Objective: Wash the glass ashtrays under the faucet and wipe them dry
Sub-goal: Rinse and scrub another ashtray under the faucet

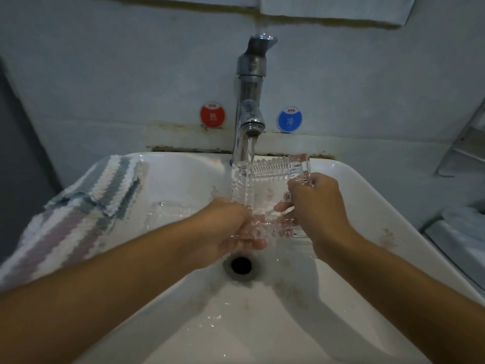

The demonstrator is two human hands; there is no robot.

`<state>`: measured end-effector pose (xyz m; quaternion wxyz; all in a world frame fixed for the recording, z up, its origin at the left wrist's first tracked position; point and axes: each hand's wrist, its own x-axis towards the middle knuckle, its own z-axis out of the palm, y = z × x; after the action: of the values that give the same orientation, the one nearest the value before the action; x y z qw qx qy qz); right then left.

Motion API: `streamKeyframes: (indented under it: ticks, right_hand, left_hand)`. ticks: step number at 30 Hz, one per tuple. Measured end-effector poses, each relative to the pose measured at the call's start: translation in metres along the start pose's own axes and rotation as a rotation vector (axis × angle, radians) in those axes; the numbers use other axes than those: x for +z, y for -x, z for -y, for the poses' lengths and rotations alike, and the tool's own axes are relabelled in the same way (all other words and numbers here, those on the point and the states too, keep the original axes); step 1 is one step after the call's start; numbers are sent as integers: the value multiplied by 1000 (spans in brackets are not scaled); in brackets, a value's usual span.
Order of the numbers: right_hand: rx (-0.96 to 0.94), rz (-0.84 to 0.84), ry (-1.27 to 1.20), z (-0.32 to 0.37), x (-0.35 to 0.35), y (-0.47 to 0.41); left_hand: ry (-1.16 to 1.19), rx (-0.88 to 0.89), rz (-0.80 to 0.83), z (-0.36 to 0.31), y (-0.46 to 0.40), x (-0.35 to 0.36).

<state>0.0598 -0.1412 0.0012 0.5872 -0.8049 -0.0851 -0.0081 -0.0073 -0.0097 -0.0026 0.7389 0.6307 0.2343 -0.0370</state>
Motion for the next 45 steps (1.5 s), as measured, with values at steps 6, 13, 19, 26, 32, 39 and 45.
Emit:
streamKeyframes:
  ticks: [6, 13, 19, 26, 32, 39, 45]
  right_hand:
    - [-115, -5, -1, 3, 1, 10]
    - [-22, 135, -139, 10, -1, 12]
    - [131, 231, -49, -1, 12, 15]
    - [165, 225, 10, 5, 18, 29]
    - [162, 331, -100, 6, 9, 20]
    - [162, 496, -242, 8, 8, 21]
    - [116, 426, -174, 0, 13, 22]
  left_hand:
    - [102, -149, 32, 8, -7, 0]
    - [-164, 113, -124, -2, 4, -2]
    - [-218, 358, -355, 2, 2, 0]
    - [-262, 432, -403, 7, 1, 3]
    - [-255, 380, -419, 1, -1, -2]
    - [-320, 388, -462, -10, 1, -11]
    - [-368, 388, -466, -9, 1, -12]
